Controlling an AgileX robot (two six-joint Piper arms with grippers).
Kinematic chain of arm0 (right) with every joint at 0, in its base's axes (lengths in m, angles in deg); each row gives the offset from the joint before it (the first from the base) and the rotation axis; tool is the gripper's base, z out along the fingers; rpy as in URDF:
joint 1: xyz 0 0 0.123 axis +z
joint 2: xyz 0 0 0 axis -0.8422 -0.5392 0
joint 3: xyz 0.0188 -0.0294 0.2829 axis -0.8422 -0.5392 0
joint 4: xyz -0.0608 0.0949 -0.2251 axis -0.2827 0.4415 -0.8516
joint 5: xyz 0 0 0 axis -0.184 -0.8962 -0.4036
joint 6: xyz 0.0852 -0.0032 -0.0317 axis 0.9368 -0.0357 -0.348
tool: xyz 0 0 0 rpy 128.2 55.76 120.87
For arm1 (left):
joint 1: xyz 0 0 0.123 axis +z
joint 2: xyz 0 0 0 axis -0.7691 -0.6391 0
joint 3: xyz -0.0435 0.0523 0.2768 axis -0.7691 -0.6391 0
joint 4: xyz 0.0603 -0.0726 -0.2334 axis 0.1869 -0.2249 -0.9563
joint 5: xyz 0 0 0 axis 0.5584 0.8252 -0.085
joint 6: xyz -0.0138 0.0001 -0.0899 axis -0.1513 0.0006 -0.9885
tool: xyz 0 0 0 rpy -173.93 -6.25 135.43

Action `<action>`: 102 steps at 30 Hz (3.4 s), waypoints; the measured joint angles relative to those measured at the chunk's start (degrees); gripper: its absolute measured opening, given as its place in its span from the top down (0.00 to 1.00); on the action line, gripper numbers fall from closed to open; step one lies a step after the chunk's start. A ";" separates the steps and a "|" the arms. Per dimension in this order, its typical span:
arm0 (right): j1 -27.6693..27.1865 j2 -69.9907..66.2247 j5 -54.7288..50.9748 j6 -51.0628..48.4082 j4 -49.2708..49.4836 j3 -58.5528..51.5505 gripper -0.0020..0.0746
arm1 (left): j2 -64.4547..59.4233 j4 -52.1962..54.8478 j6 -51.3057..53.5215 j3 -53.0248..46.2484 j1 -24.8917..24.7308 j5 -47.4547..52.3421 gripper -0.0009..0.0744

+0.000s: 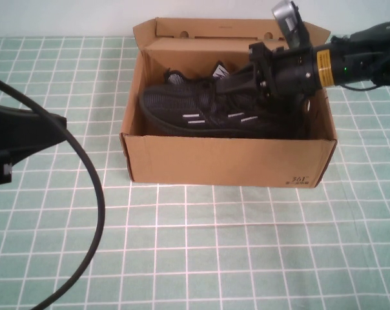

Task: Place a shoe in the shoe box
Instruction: Place the shoe in the shoe box

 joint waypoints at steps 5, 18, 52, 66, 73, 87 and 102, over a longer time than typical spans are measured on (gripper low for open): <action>0.00 -1.75 0.00 0.22 0.00 0.00 0.97 | 0.00 0.00 0.00 0.00 0.00 -0.29 0.99; 0.75 -2.66 0.82 0.24 0.11 0.00 0.67 | 0.00 0.35 0.00 0.00 0.00 -0.84 0.99; -7.38 -0.52 7.73 7.11 0.07 -0.10 0.39 | 0.00 0.25 -0.14 0.00 0.00 0.02 0.99; -5.92 -0.52 7.63 -10.94 0.07 -0.10 0.39 | 0.00 0.17 -0.35 0.00 0.00 0.09 0.99; -6.15 -0.43 7.89 -21.31 0.07 -0.10 0.48 | 0.00 0.17 -0.35 0.00 0.00 0.09 0.99; -8.29 2.52 7.68 -6.33 0.07 -0.10 0.74 | 0.00 0.17 -0.35 0.00 0.00 -0.01 0.99; -0.22 2.79 2.24 -12.20 0.07 -0.10 0.74 | 0.00 -0.25 -0.46 0.00 0.00 0.11 0.99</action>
